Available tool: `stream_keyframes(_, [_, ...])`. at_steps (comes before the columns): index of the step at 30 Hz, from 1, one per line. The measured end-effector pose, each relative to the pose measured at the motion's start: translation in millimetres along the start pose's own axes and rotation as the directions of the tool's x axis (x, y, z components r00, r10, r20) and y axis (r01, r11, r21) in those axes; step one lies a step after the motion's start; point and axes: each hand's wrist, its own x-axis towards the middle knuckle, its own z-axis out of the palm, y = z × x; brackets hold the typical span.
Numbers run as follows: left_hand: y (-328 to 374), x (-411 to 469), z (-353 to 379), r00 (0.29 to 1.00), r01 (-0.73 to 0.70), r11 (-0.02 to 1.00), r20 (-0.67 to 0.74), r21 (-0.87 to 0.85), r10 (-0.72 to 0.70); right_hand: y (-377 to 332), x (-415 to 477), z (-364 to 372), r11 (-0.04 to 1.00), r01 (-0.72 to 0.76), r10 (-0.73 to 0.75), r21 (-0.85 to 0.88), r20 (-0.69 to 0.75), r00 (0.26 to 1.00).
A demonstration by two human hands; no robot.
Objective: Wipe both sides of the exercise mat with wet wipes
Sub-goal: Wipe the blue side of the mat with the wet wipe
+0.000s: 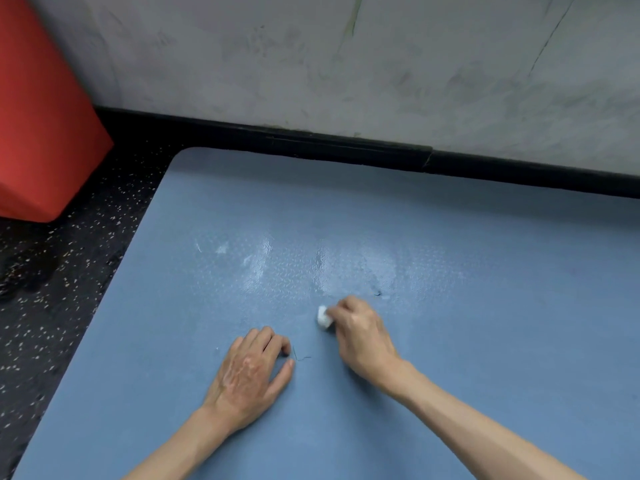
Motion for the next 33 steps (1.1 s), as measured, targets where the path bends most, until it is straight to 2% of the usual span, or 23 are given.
stream_keyframes(2, [-0.5,0.3,0.2,1.0,0.002,1.0,0.0,-0.002,-0.002,-6.3,-16.0,0.8,0.986,0.152,-0.162,0.069,0.17,0.972])
stream_keyframes(3, [-0.2,0.2,0.3,1.0,0.008,1.0,0.003,-0.001,-0.008,-4.6,-14.4,-3.3,0.984,0.166,-0.178,0.069,0.22,0.959])
stream_keyframes(4, [0.7,0.4,0.2,1.0,0.015,1.0,0.005,-0.001,-0.015,0.1,-5.9,-7.1,0.989,0.139,-0.144,0.042,0.201,0.969])
stream_keyframes(7, [2.4,0.3,-0.1,0.999,0.034,0.999,0.003,-0.004,-0.034,10.0,17.0,-13.9,0.995,-0.101,0.101,-0.017,-0.029,0.995])
stream_keyframes(8, [2.4,0.4,-0.5,0.999,0.035,0.999,0.005,-0.01,-0.035,6.6,14.9,-10.3,0.995,-0.103,0.102,-0.007,-0.06,0.993])
stream_keyframes(10, [2.2,1.4,-2.3,0.999,0.042,0.999,0.01,-0.022,-0.042,-10.7,-1.1,1.1,0.999,-0.024,0.024,0.048,0.014,1.0])
stream_keyframes(12, [3.4,1.8,-3.9,0.998,0.054,0.998,0.015,-0.027,-0.054,-25.6,-13.1,4.4,0.995,-0.007,0.0,0.101,0.07,0.998])
stream_keyframes(15, [4.0,0.7,-4.8,0.998,0.061,0.996,0.002,-0.067,-0.061,-32.6,-2.6,6.2,0.985,-0.08,0.087,0.154,-0.036,0.996])
stream_keyframes(17, [1.2,0.0,-4.2,0.996,0.083,0.984,-0.023,-0.157,-0.087,-43.5,-5.3,10.7,0.986,-0.058,0.058,0.155,0.001,0.998])
stream_keyframes(20, [-2.8,-0.8,-6.3,0.978,0.175,0.923,-0.049,-0.343,-0.203,-56.4,-20.1,17.9,0.98,-0.043,0.02,0.195,0.116,0.993])
stream_keyframes(23, [-2.7,1.8,-11.4,0.945,0.269,0.863,-0.055,-0.427,-0.321,-53.7,-14.2,10.1,0.971,-0.127,0.087,0.204,0.195,0.977])
stream_keyframes(28, [-8.2,10.0,-18.3,0.944,0.258,0.863,-0.075,-0.434,-0.32,-46.8,-11.1,4.3,0.998,0.009,-0.031,0.067,0.342,0.939])
stream_keyframes(33, [-22.0,19.9,-24.2,0.931,0.289,0.869,-0.092,-0.401,-0.352,-46.4,-14.1,12.4,0.993,0.109,-0.097,-0.035,0.247,0.964])
